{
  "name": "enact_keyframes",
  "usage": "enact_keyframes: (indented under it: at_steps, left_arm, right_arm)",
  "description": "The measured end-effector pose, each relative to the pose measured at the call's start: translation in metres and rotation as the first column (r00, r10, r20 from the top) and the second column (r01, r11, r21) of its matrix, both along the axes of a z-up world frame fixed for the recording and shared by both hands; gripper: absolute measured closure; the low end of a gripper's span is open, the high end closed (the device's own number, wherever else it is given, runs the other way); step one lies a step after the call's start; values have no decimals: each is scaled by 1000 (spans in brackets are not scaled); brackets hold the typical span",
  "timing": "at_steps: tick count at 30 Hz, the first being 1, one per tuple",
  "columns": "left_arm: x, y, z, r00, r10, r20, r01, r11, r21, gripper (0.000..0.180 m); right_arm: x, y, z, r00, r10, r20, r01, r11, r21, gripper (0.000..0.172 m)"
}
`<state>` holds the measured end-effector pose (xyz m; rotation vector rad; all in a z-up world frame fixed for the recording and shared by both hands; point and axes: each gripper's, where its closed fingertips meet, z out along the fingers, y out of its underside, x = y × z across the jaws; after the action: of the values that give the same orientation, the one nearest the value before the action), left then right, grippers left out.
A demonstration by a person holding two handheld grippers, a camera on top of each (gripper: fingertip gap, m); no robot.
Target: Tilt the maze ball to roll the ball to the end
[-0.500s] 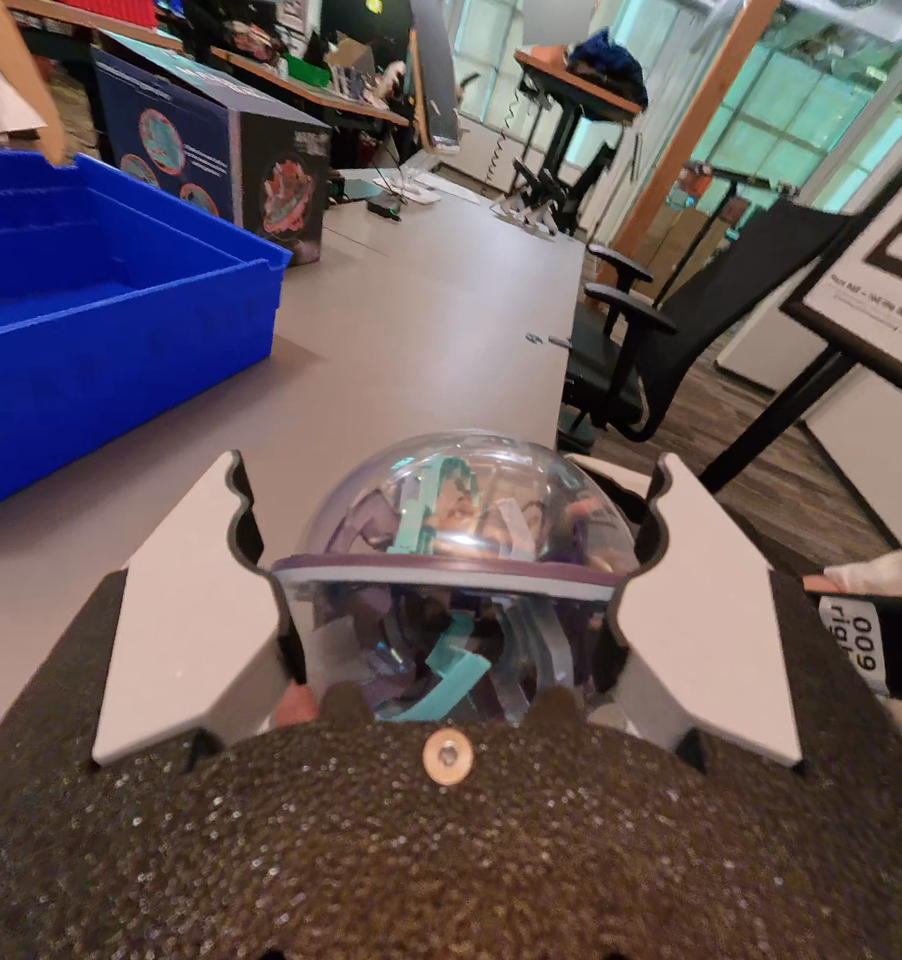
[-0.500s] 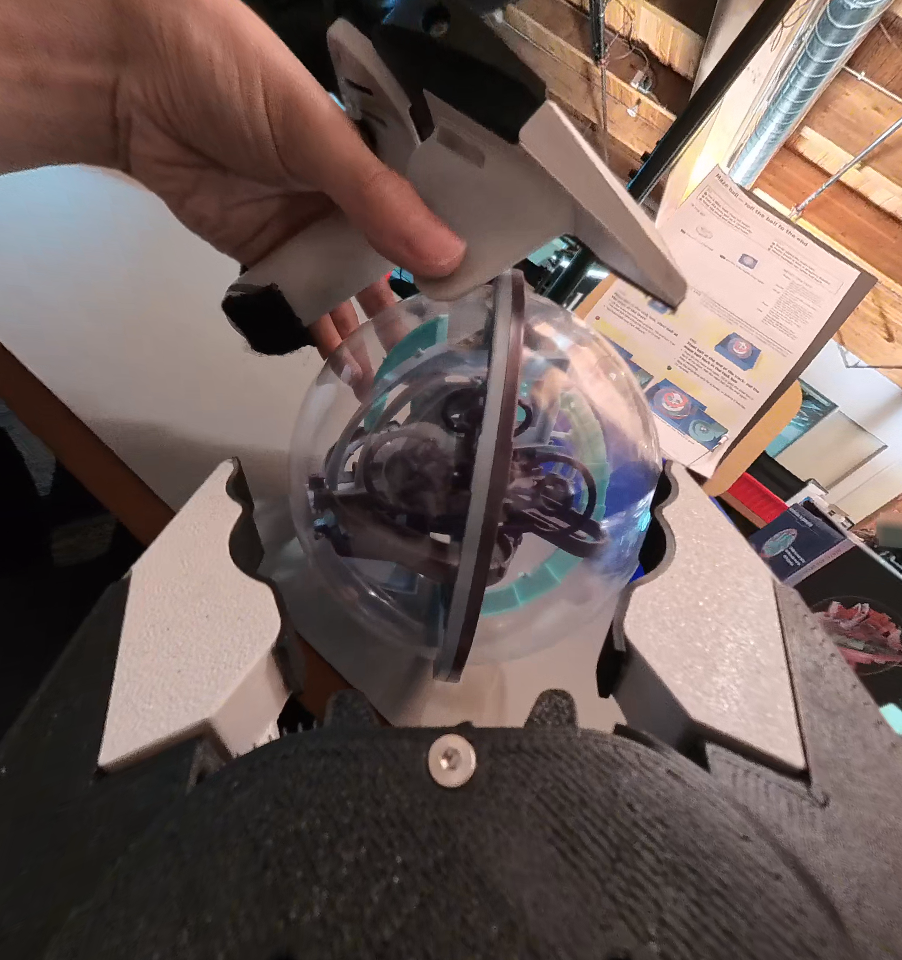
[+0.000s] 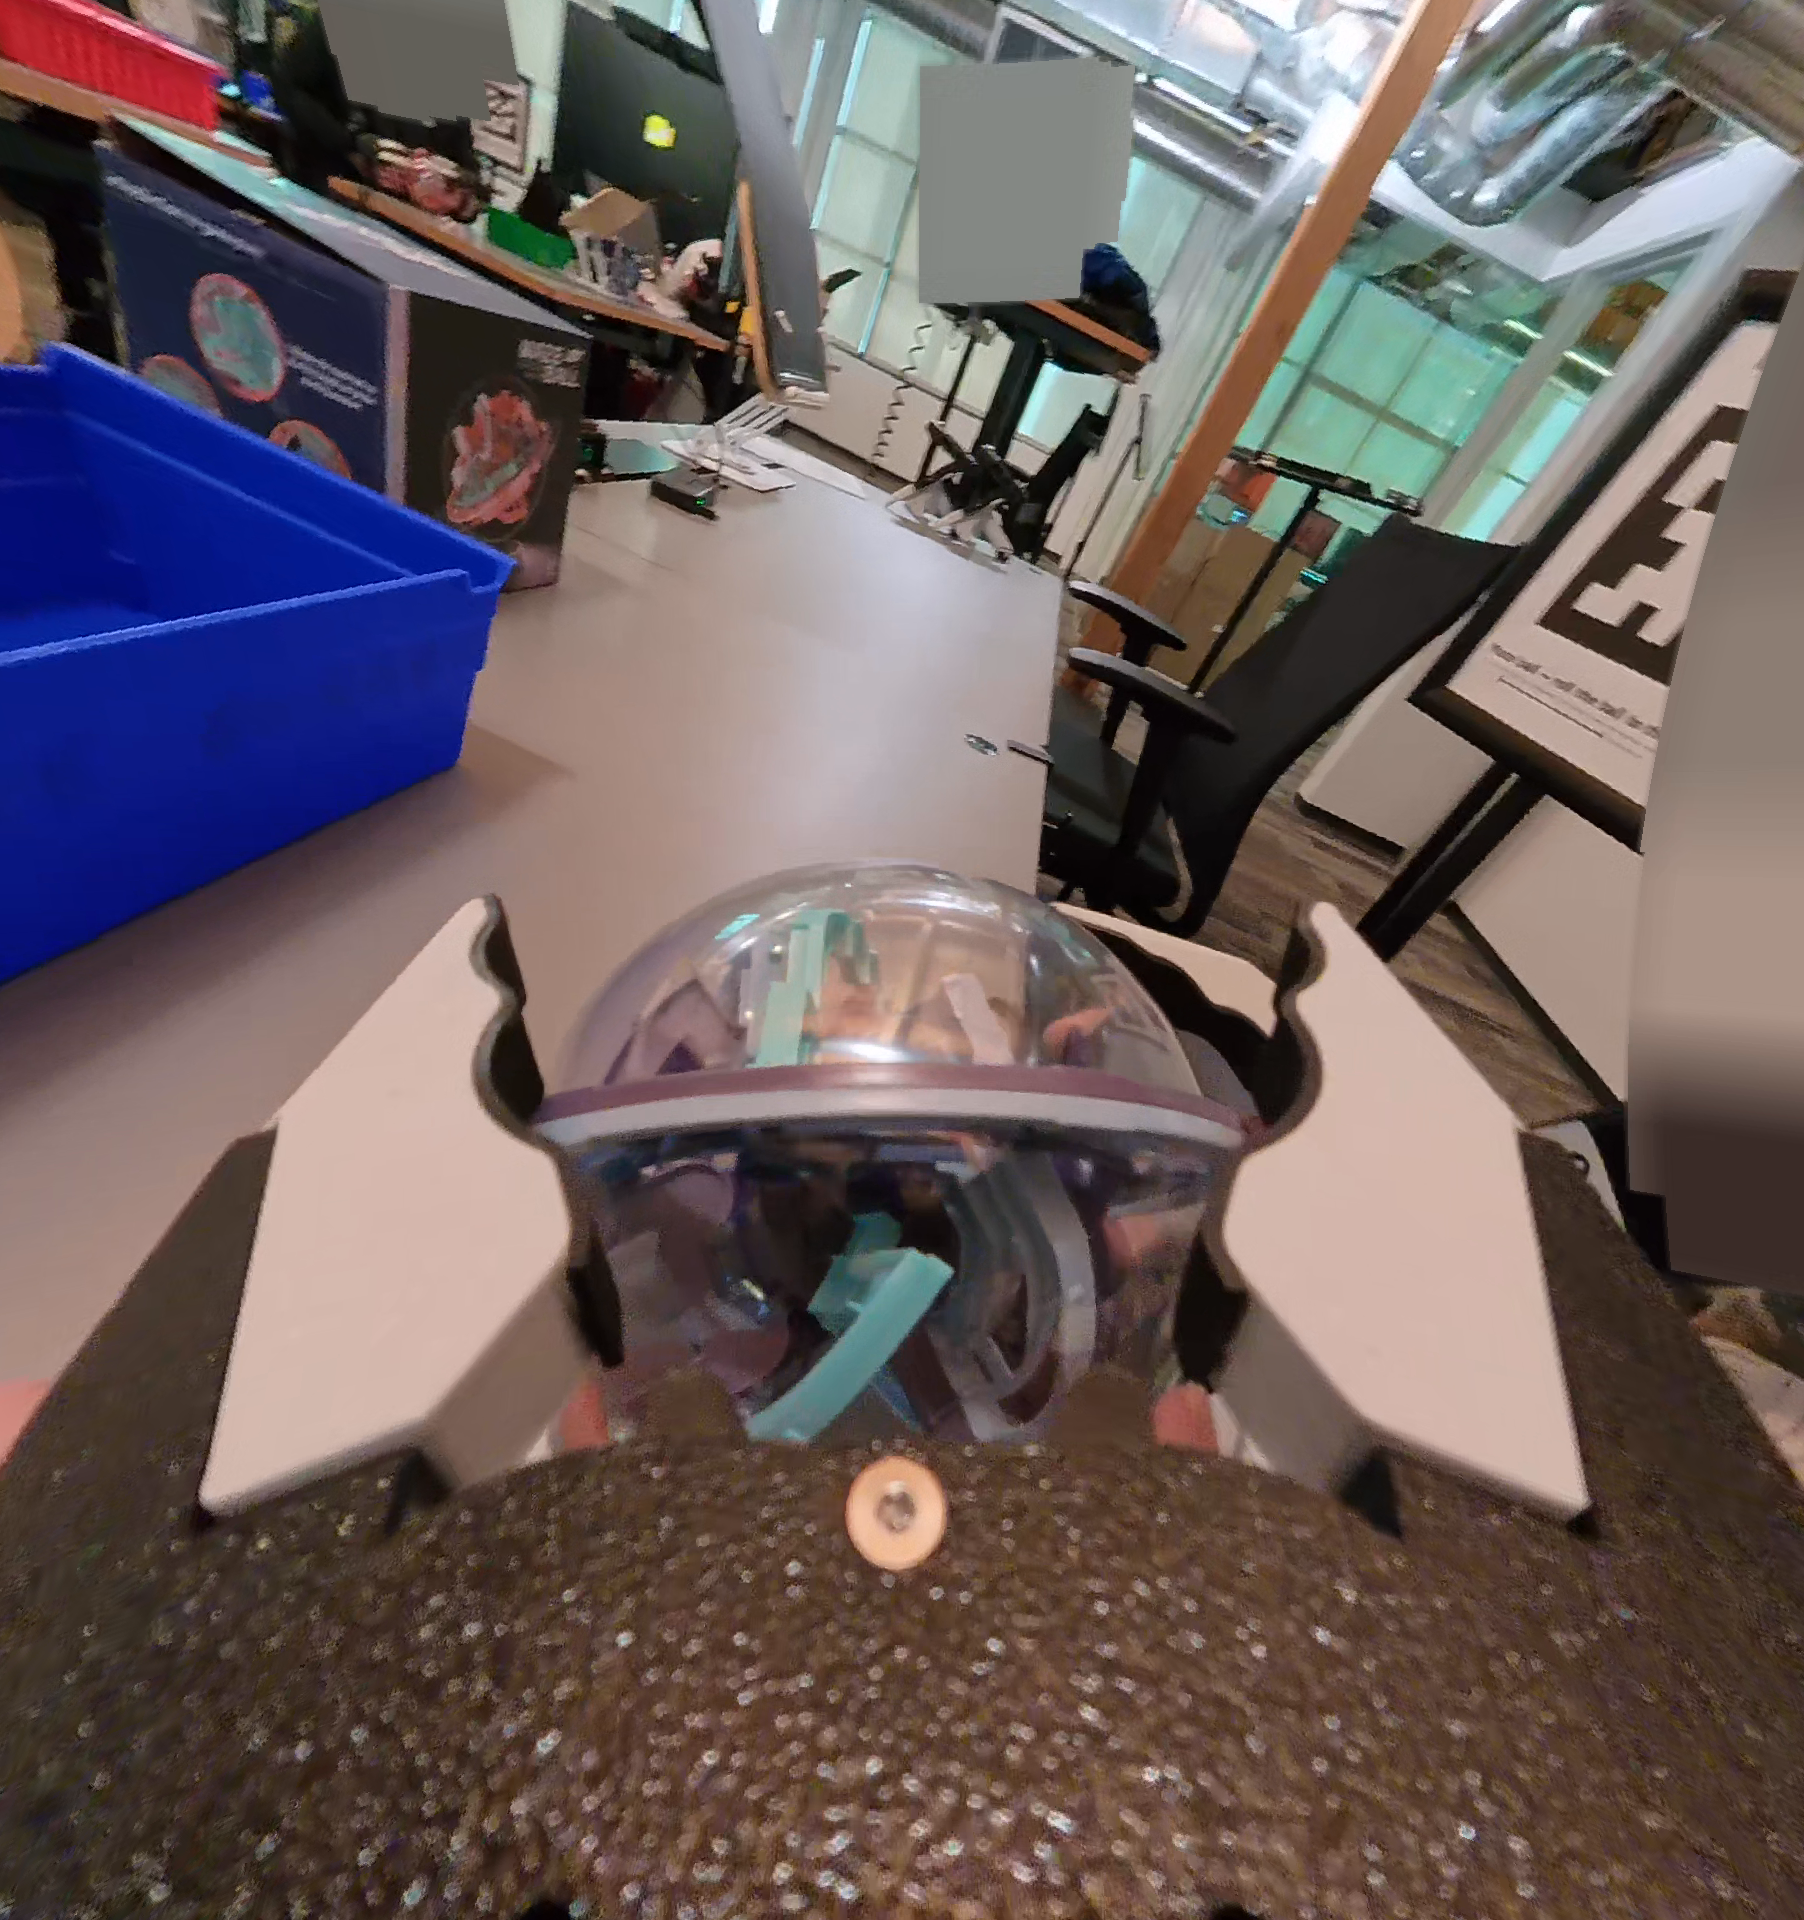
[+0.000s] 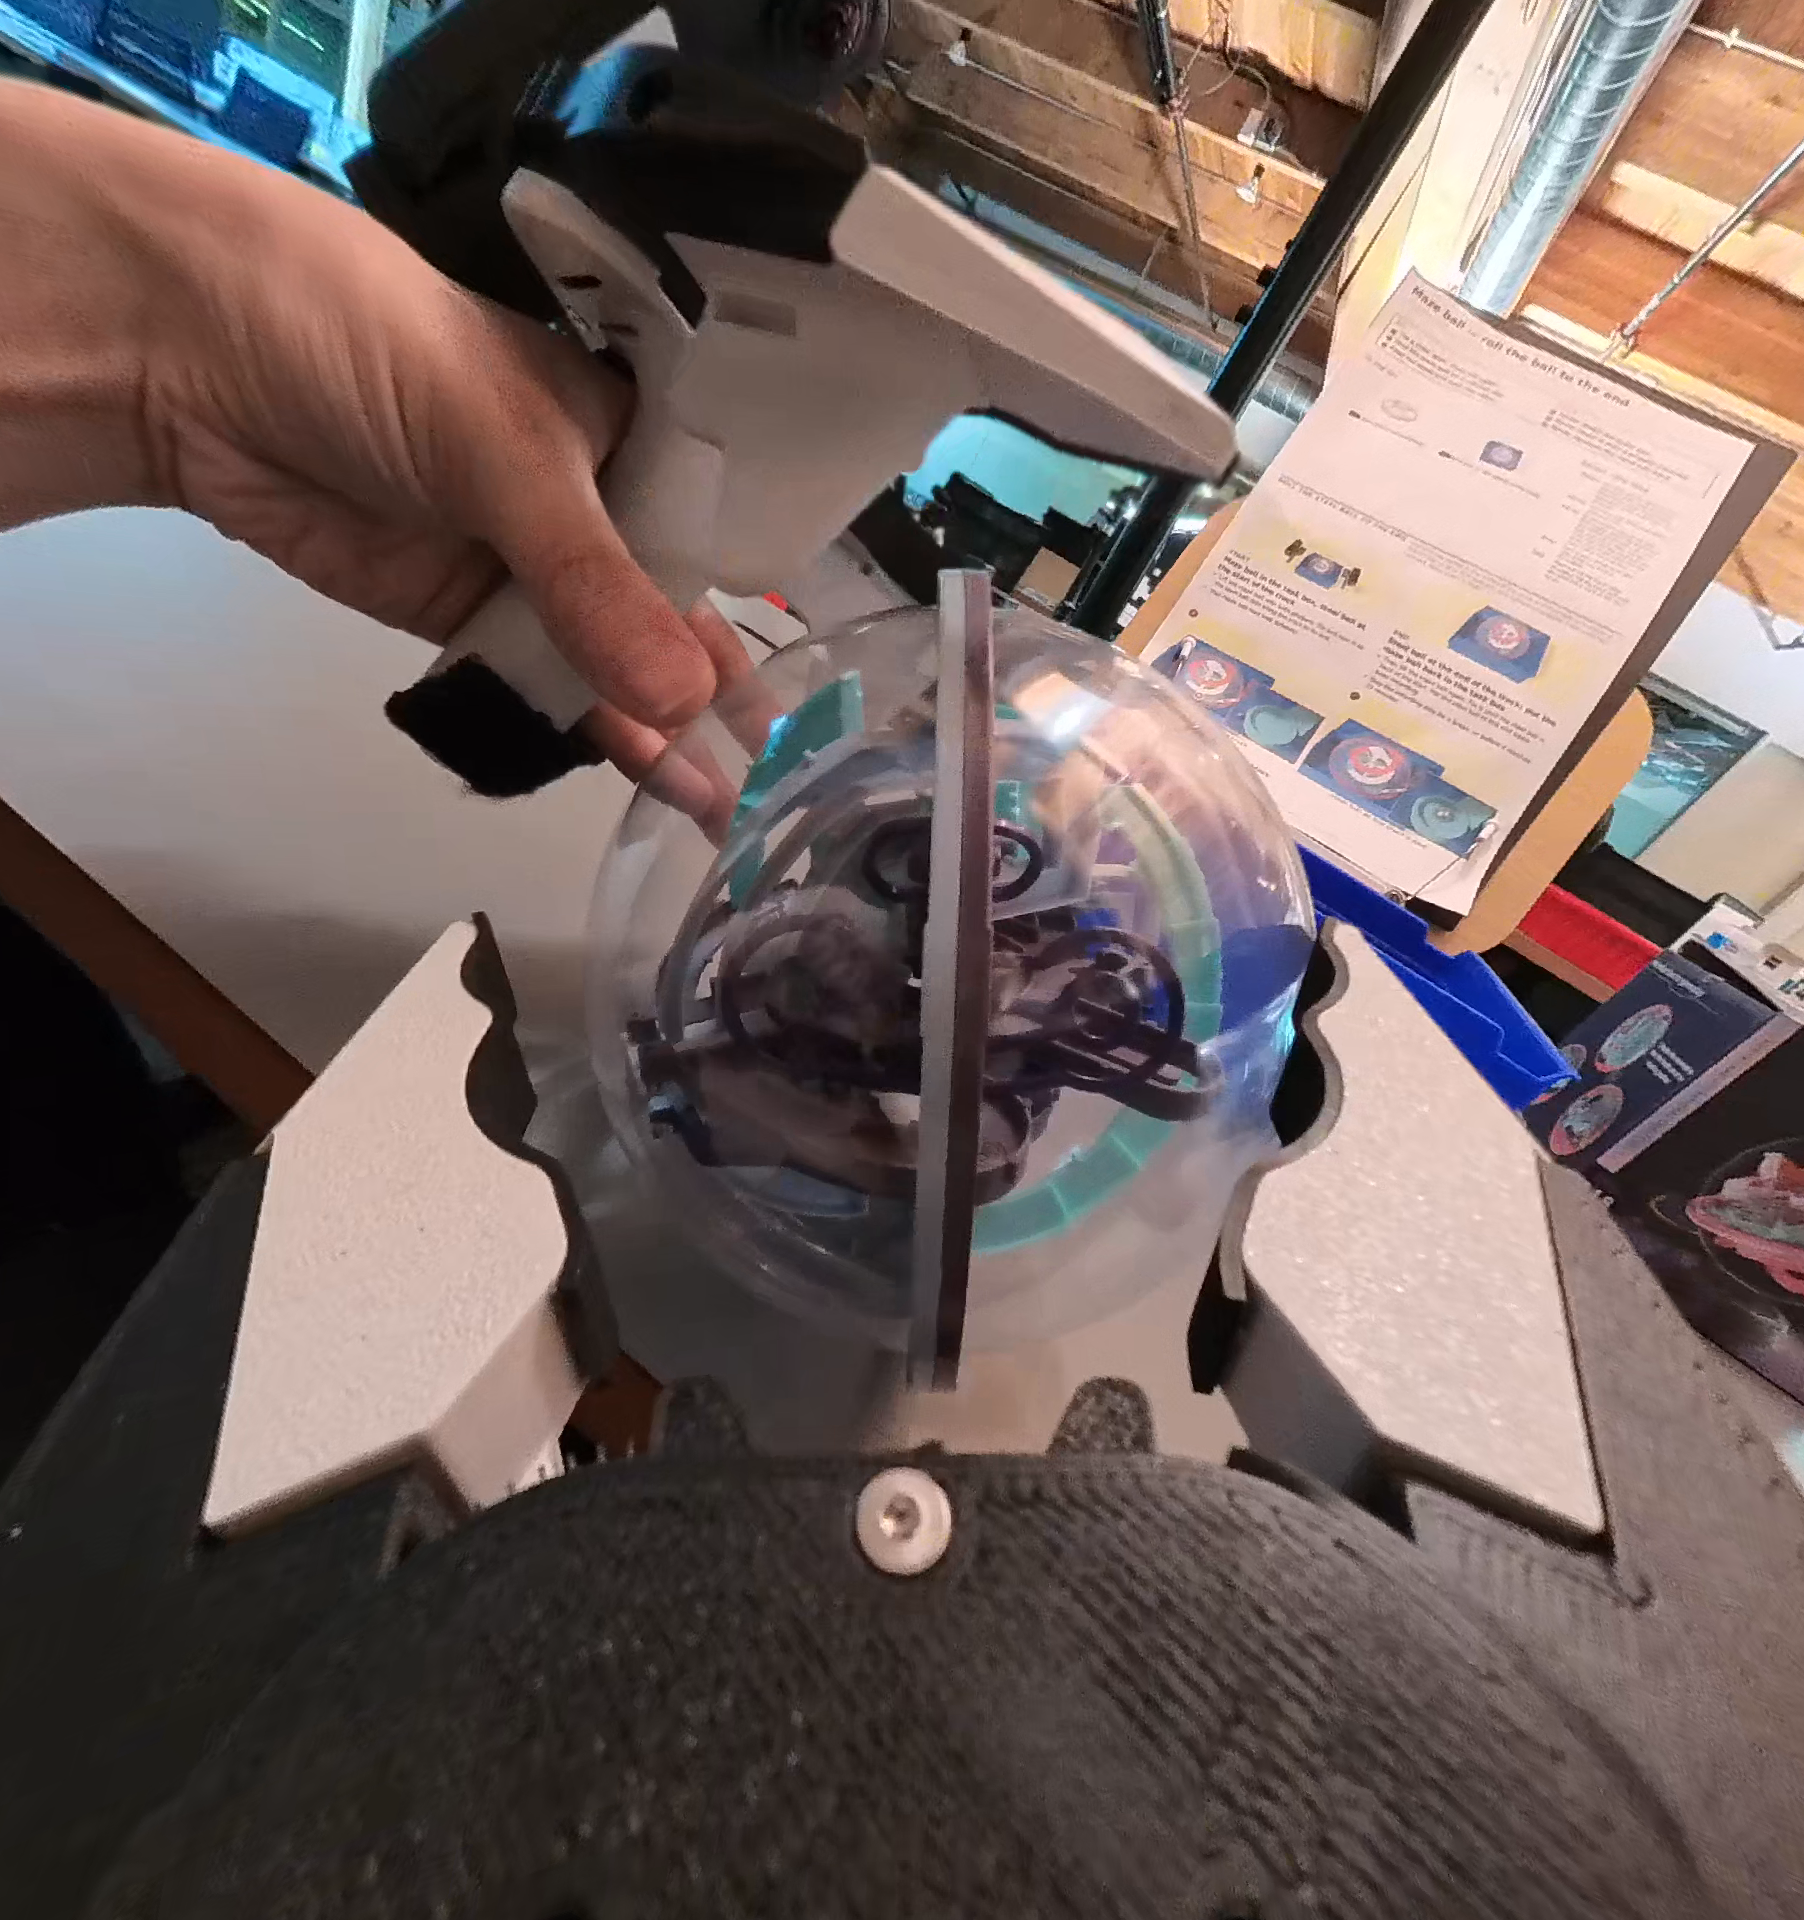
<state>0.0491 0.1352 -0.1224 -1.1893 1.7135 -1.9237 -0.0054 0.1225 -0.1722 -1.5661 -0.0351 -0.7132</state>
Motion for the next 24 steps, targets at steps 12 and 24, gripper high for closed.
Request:
enact_keyframes:
  at_steps: [12, 24]
  left_arm:
    - [12, 4, 10, 989, 102, 111, -104, 995, 13, 23]
    - [13, -4, 9, 987, 120, 107, -125, 991, 43, 23]
  right_arm:
    - [4, -1, -2, 999, 0, -33, 1, 1000, 8, 25]
    - [-3, 3, -1, 999, 34, 2, -34, 999, -11, 25]
